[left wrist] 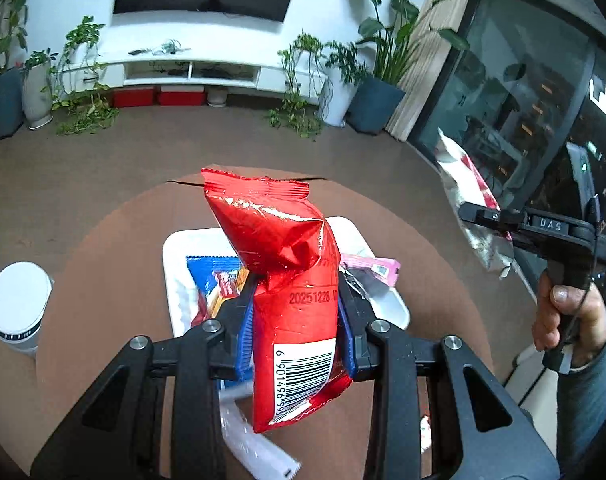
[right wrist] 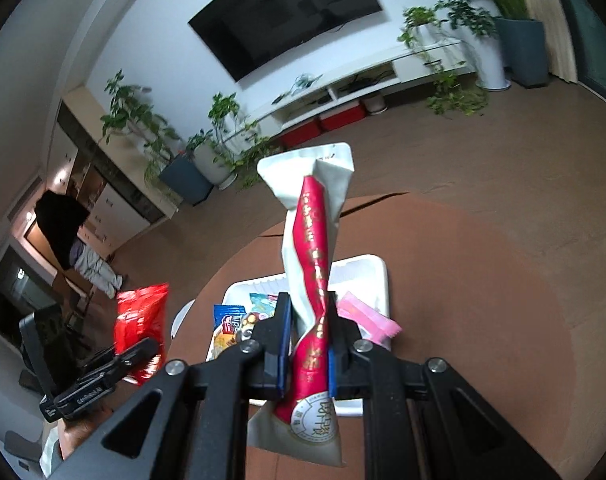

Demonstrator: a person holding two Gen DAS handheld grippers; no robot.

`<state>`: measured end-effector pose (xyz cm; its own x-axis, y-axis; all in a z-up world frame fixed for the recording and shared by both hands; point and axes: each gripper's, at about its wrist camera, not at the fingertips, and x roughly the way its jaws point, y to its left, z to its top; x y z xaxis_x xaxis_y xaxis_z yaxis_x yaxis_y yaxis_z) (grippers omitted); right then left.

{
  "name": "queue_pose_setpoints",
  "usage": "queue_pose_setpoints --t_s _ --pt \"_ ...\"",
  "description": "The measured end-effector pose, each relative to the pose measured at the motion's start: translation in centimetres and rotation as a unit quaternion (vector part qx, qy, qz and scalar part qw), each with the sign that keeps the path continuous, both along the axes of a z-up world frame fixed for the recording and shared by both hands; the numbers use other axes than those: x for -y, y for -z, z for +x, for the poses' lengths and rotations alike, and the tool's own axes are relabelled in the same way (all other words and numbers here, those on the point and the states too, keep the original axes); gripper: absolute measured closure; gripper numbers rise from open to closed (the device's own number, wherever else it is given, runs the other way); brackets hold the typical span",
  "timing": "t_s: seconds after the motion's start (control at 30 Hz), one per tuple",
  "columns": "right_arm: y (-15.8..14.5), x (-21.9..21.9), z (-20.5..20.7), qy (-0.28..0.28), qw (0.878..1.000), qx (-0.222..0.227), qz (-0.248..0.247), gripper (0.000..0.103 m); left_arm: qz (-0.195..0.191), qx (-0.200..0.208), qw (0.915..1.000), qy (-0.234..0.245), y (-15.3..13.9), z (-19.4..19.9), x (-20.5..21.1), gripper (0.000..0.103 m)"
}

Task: Organize snacks
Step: 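Carry both packets over the white tray and release them inside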

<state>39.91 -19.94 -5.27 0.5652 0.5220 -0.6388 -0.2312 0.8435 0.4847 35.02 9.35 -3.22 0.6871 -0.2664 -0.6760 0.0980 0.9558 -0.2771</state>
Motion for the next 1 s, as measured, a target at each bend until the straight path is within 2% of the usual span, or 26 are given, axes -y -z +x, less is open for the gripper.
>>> queue_pose_setpoints --t_s 0.2,0.5,0.73,1.0 --pt "3.4 -4.5 3.2 -0.029 0.999 -0.032 -0.016 0.087 0.021 -0.044 0.9987 0.018 3.7 5.0 1.5 0.072" --pt "8.8 -9.1 4.8 -0.059 0.994 -0.076 -0.047 0.087 0.043 -0.063 0.9969 0.018 7.8 8.8 2.4 0.072" --pt "11.3 -10.6 5.5 -0.065 0.990 -0.103 -0.076 0.087 0.037 -0.087 0.9955 0.014 10.9 11.2 2.7 0.071" --pt "13.1 -10.8 5.6 -0.066 0.988 -0.118 -0.073 0.087 0.034 -0.097 0.9946 0.011 13.5 12.5 2.4 0.071"
